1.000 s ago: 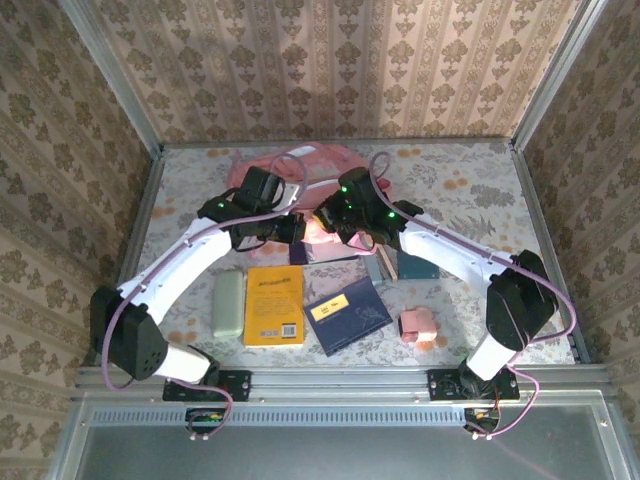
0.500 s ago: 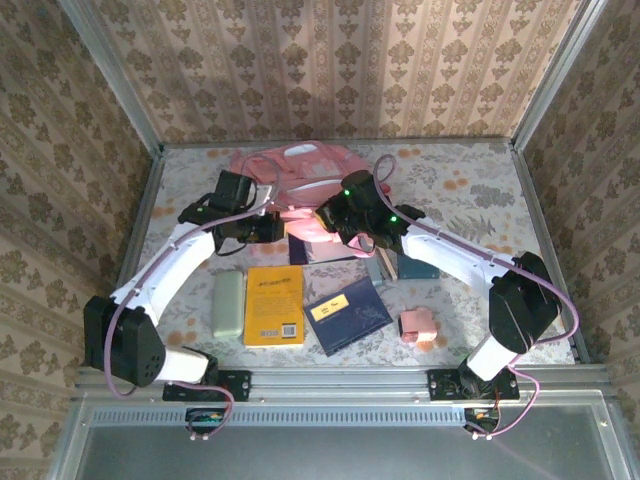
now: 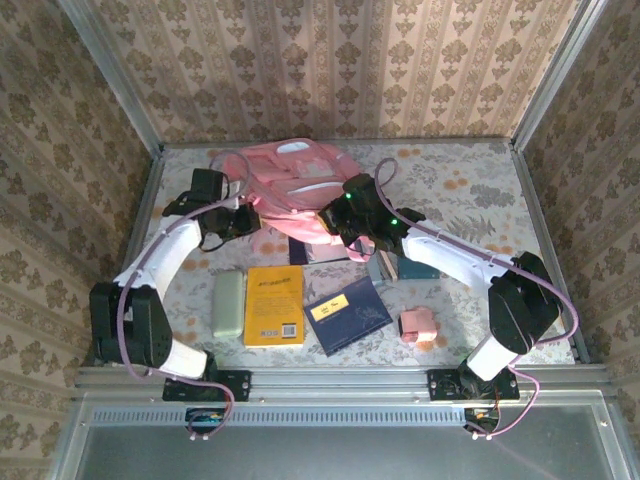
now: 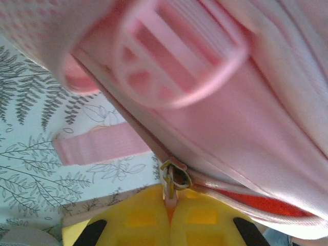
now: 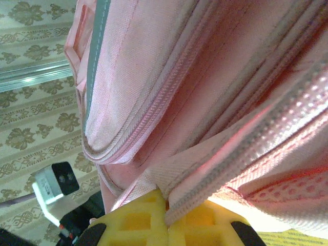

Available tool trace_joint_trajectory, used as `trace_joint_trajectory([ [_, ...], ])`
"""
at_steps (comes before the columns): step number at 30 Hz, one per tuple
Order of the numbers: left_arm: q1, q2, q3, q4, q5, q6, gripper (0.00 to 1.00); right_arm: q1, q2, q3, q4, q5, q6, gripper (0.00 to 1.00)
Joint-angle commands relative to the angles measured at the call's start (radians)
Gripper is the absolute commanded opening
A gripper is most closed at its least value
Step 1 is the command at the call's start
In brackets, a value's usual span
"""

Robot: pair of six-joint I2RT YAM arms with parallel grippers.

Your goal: Pack books, pencil case, and school supplies into a backpack

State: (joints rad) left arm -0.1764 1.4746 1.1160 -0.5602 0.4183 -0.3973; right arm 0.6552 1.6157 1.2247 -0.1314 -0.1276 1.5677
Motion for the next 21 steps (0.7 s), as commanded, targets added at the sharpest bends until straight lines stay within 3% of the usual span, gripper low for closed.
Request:
trace_joint_trajectory([
  [1, 0.063, 0.024, 0.064, 0.021, -0.099, -0.041, 0.00, -0.034, -0.015, -0.009, -0.019, 0.073, -0.014, 0.00],
  [7, 0.095, 0.062, 0.108, 0.033, -0.126, -0.050, 0.00, -0.035, -0.010, -0.031, 0.009, 0.063, -0.033, 0.00],
  [11, 0.105, 0.099, 0.149, 0.025, -0.138, -0.046, 0.00, -0.017, 0.018, 0.042, -0.035, 0.047, -0.162, 0.00],
  [14, 0.110, 0.117, 0.170, 0.020, -0.150, -0.046, 0.01, 0.005, 0.059, 0.153, -0.147, 0.036, -0.357, 0.37],
  [16, 0.120, 0.129, 0.181, 0.017, -0.166, -0.048, 0.02, 0.013, 0.071, 0.177, -0.183, 0.032, -0.442, 0.52],
  [21, 0.157, 0.166, 0.186, 0.022, -0.161, -0.086, 0.02, 0.015, 0.032, 0.133, -0.204, 0.055, -0.667, 0.57],
])
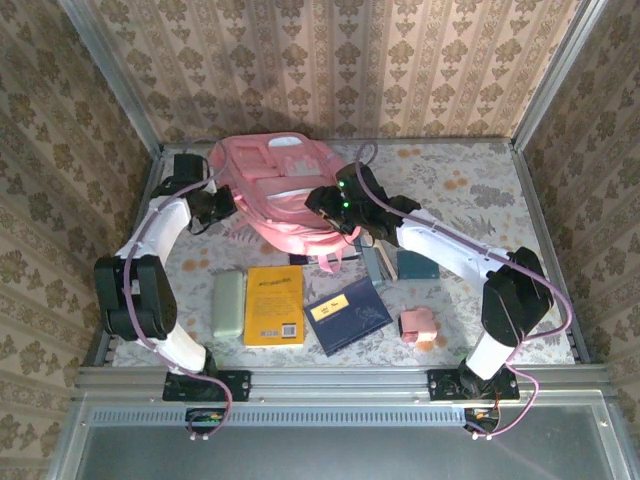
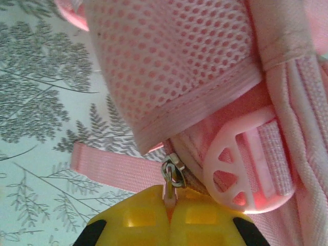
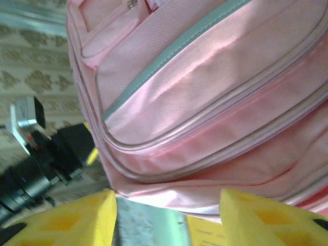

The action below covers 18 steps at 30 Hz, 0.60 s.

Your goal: Pack books, pencil case, and school supplies into a backpack

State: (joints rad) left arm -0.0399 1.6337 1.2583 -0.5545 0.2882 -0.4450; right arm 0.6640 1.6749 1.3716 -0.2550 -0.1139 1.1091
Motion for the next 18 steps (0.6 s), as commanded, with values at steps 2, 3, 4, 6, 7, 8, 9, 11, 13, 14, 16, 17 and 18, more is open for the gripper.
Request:
trace_joint_trajectory([
  [2, 0.032, 0.016, 0.041, 0.017, -0.039, -0.041, 0.03, 0.004, -0.059, -0.042, -0.103, 0.078, -0.286, 0.57],
  [3, 0.039, 0.022, 0.037, 0.019, -0.044, -0.044, 0.05, 0.003, -0.078, -0.061, -0.105, 0.094, -0.334, 0.57],
  [4, 0.050, 0.029, 0.035, 0.023, -0.044, -0.050, 0.06, 0.003, -0.094, -0.076, -0.106, 0.104, -0.368, 0.57],
  [6, 0.079, 0.055, 0.038, 0.035, -0.024, -0.074, 0.07, 0.003, -0.126, -0.106, -0.121, 0.133, -0.439, 0.57],
  [7, 0.090, 0.067, 0.042, 0.039, -0.012, -0.085, 0.08, 0.003, -0.136, -0.114, -0.130, 0.151, -0.463, 0.57],
  [8, 0.096, 0.082, 0.045, 0.040, -0.002, -0.094, 0.12, 0.003, -0.148, -0.123, -0.142, 0.175, -0.485, 0.58],
  [9, 0.099, 0.093, 0.049, 0.038, 0.006, -0.099, 0.17, 0.003, -0.162, -0.131, -0.155, 0.196, -0.506, 0.59],
  [11, 0.097, 0.099, 0.044, 0.039, 0.015, -0.111, 0.29, 0.003, -0.186, -0.149, -0.164, 0.216, -0.554, 0.59],
  [13, 0.095, 0.076, 0.019, 0.051, 0.008, -0.129, 0.39, 0.003, -0.209, -0.165, -0.172, 0.233, -0.595, 0.59],
  [14, 0.094, 0.057, 0.007, 0.051, -0.008, -0.133, 0.44, 0.003, -0.220, -0.172, -0.179, 0.243, -0.612, 0.60],
  [16, 0.094, 0.017, 0.002, 0.023, -0.047, -0.134, 0.51, 0.003, -0.236, -0.186, -0.174, 0.229, -0.644, 0.64],
  [17, 0.094, -0.006, 0.005, 0.006, -0.065, -0.128, 0.53, 0.003, -0.242, -0.192, -0.171, 0.223, -0.653, 0.67],
  [18, 0.094, -0.030, 0.006, -0.010, -0.081, -0.121, 0.55, 0.002, -0.246, -0.196, -0.174, 0.215, -0.657, 0.68],
])
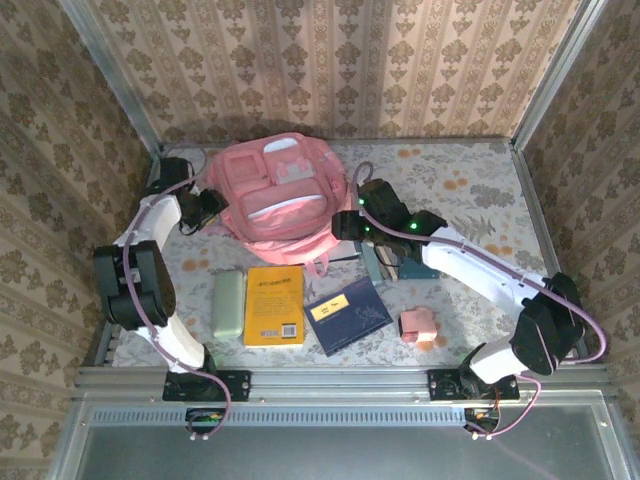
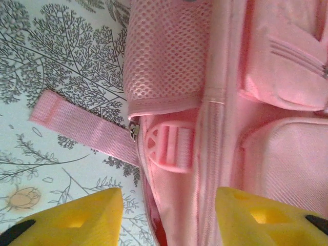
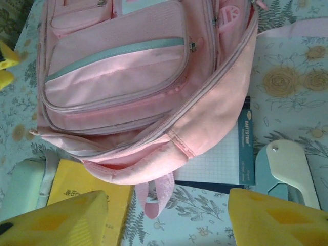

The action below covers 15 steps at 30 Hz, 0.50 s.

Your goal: Pack books, pencil case, and school supplies into a backpack

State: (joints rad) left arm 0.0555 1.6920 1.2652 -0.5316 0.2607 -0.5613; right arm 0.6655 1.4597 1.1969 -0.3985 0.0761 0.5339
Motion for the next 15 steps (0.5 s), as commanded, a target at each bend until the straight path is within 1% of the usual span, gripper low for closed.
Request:
trace_joint_trajectory([
  [1, -0.003, -0.110, -0.001, -0.044, -0.064, -0.001, 0.56, 0.000, -0.033, -0.022, -0.033, 0.014, -0.090, 0.68],
  [4, -0.033, -0.185, 0.001, -0.073, -0.111, 0.034, 0.58, -0.001, -0.057, -0.055, 0.002, -0.062, -0.132, 0.67],
  [6, -0.081, -0.227, 0.011, -0.099, -0.170, 0.089, 0.60, 0.000, -0.060, -0.066, 0.000, -0.075, -0.135, 0.65],
  [8, -0.144, -0.250, 0.018, -0.107, -0.215, 0.164, 0.60, -0.005, -0.050, -0.070, -0.001, -0.120, -0.134, 0.64],
  [9, -0.178, -0.255, 0.019, -0.100, -0.218, 0.218, 0.60, -0.007, -0.043, -0.073, 0.001, -0.143, -0.124, 0.62],
  [10, -0.205, -0.252, 0.020, -0.088, -0.201, 0.269, 0.60, -0.010, -0.037, -0.076, 0.002, -0.159, -0.114, 0.62],
  [11, -0.232, -0.237, 0.027, -0.073, -0.175, 0.312, 0.64, -0.012, -0.032, -0.082, 0.011, -0.181, -0.105, 0.61],
  [12, -0.244, -0.203, 0.052, -0.060, -0.098, 0.356, 0.65, -0.014, -0.030, -0.092, 0.028, -0.202, -0.099, 0.61],
  [13, -0.245, -0.159, 0.091, -0.062, 0.007, 0.394, 0.66, -0.016, -0.026, -0.102, 0.042, -0.212, -0.092, 0.60],
  [14, -0.246, -0.083, 0.161, -0.089, 0.091, 0.421, 0.66, -0.020, -0.022, -0.108, 0.053, -0.225, -0.083, 0.60],
  [15, -0.247, -0.013, 0.247, -0.138, 0.140, 0.443, 0.65, -0.026, -0.013, -0.108, 0.059, -0.241, -0.075, 0.60],
])
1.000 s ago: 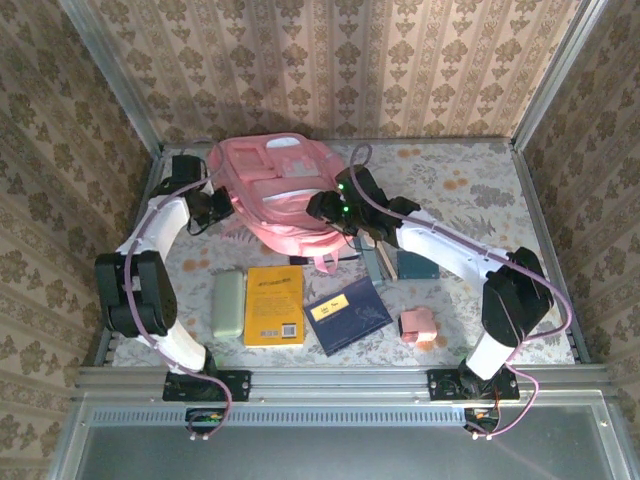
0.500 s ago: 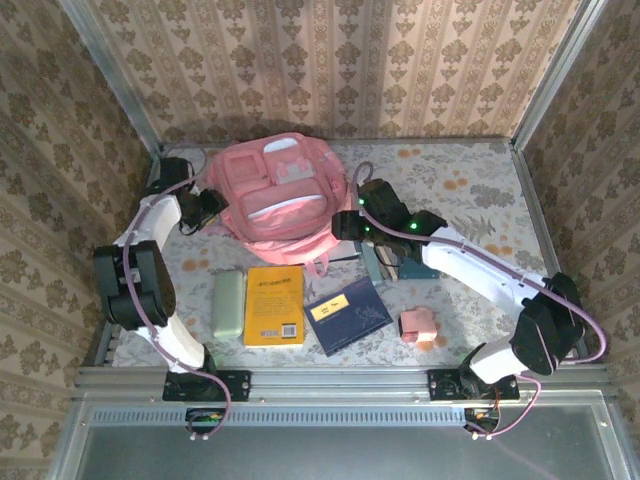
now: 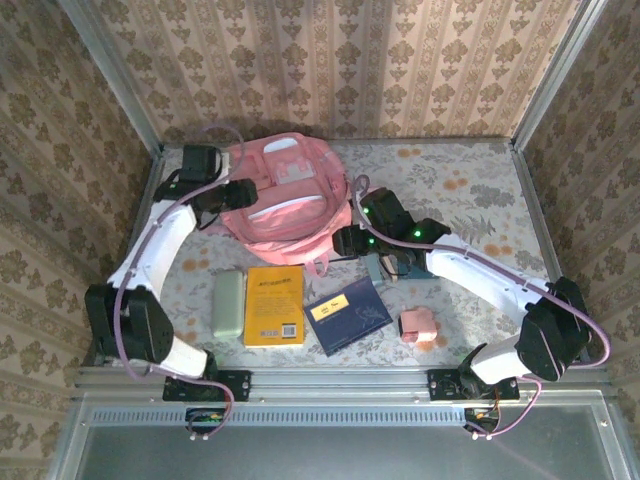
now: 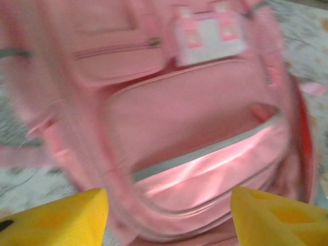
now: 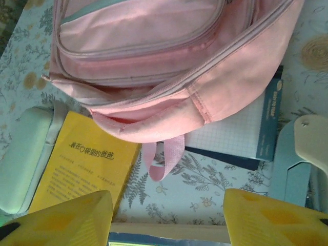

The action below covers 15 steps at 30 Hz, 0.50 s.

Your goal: Pack books, pencil case, and school supplies into a backpack

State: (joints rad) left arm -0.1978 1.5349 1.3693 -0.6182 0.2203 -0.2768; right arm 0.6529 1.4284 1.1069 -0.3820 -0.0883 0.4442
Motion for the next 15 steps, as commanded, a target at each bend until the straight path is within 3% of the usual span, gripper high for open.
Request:
trace_joint_trajectory([
  [1, 0.002, 0.210, 0.207, -0.088, 0.220, 0.187, 0.65, -0.019, 0.023, -0.013, 0.042, -0.089, 0.020, 0.60],
  [3, -0.012, 0.332, 0.337, -0.146, 0.246, 0.251, 0.66, -0.026, 0.026, -0.011, 0.047, -0.114, 0.030, 0.60],
  [8, -0.013, 0.483, 0.475, -0.144, 0.358, 0.277, 0.66, -0.041, -0.016, -0.049, 0.052, -0.122, 0.027, 0.61],
  [12, -0.027, 0.576, 0.565, -0.168, 0.530, 0.280, 0.61, -0.084, -0.031, -0.090, 0.060, -0.152, 0.028, 0.61],
  [15, -0.043, 0.607, 0.578, -0.175, 0.594, 0.277, 0.53, -0.113, -0.031, -0.110, 0.074, -0.173, 0.034, 0.61],
])
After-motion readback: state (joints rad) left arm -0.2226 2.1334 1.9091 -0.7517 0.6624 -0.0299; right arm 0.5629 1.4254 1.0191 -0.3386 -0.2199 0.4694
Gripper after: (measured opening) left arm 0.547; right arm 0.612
